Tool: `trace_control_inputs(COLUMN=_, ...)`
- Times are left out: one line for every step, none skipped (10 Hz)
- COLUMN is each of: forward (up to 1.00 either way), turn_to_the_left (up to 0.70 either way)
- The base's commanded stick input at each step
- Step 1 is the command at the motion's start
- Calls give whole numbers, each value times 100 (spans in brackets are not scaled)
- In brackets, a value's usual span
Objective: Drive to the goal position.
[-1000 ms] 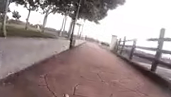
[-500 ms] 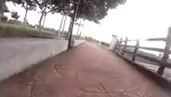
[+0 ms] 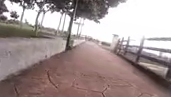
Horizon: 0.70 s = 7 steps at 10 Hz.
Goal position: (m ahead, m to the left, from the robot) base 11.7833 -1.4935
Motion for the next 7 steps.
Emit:
trace_control_inputs(forward=70, turn_to_the_left=0)
trace_control_inputs(forward=70, turn_to_the_left=0)
trace_control_inputs(forward=70, turn_to_the_left=0)
trace_control_inputs(forward=70, turn_to_the_left=0)
trace_control_inputs(forward=70, turn_to_the_left=0)
trace_control_inputs(forward=70, turn_to_the_left=0)
trace_control_inputs(forward=70, turn_to_the_left=0)
